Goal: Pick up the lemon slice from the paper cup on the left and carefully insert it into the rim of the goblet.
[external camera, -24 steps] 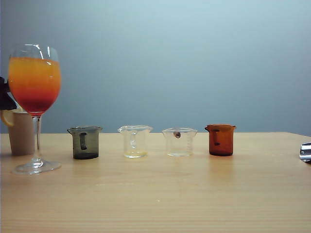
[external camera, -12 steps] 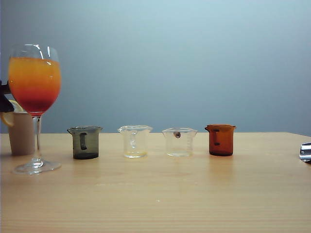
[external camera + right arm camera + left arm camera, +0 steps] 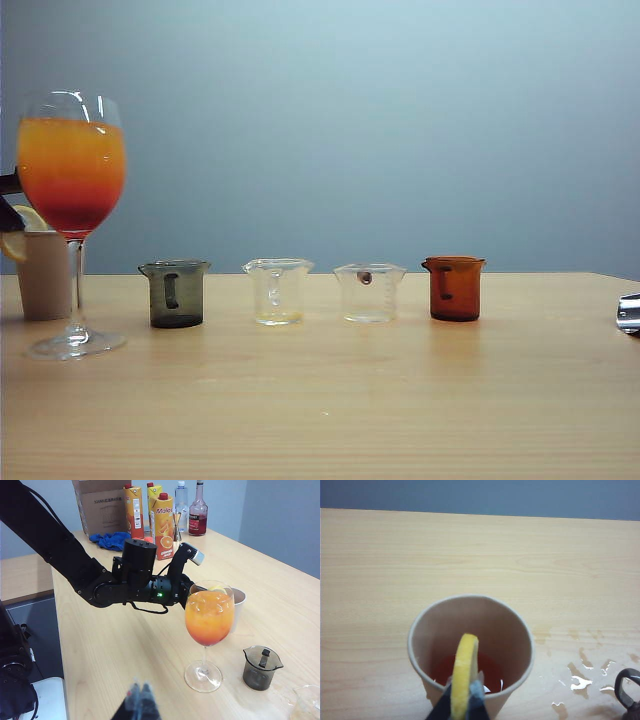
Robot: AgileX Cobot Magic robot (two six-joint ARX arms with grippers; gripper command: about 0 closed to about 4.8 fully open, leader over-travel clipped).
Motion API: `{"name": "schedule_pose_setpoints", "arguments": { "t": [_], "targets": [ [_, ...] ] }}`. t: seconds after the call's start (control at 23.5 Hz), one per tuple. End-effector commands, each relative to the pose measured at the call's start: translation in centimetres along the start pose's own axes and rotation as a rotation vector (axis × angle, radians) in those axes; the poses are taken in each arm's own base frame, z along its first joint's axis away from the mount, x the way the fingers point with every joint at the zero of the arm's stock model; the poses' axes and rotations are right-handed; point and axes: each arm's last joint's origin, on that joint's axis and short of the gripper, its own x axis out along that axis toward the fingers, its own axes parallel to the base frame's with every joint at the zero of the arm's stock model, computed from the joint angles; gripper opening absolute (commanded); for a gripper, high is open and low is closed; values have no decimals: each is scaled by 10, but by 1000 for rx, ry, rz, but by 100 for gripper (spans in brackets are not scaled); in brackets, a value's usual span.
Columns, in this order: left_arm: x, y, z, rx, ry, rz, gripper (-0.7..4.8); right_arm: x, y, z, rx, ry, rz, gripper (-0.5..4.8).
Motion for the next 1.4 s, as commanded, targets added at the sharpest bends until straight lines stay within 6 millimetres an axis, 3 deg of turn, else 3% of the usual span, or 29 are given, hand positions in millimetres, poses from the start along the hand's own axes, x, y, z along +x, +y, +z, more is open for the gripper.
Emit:
{"name": "schedule_pose_setpoints", "arguments": {
  "t": [0.04,0.81,1.27,1.4],
  "targets": [
    [0,0,4,11,-32,-8,-6,-1,0,4,-3,-30,2,-5],
    [-7,-4,22,27,-127,-72,-6,-1,0,4,-3,-30,2,-5],
    [-31,-11,46,46,-160,-93,-6,-1,0,4,-3,-29,2,-5],
    [-49,-18,60,74,-196,-142,-6,-1,0,4,-3,-30,3,-5]
  ]
}}
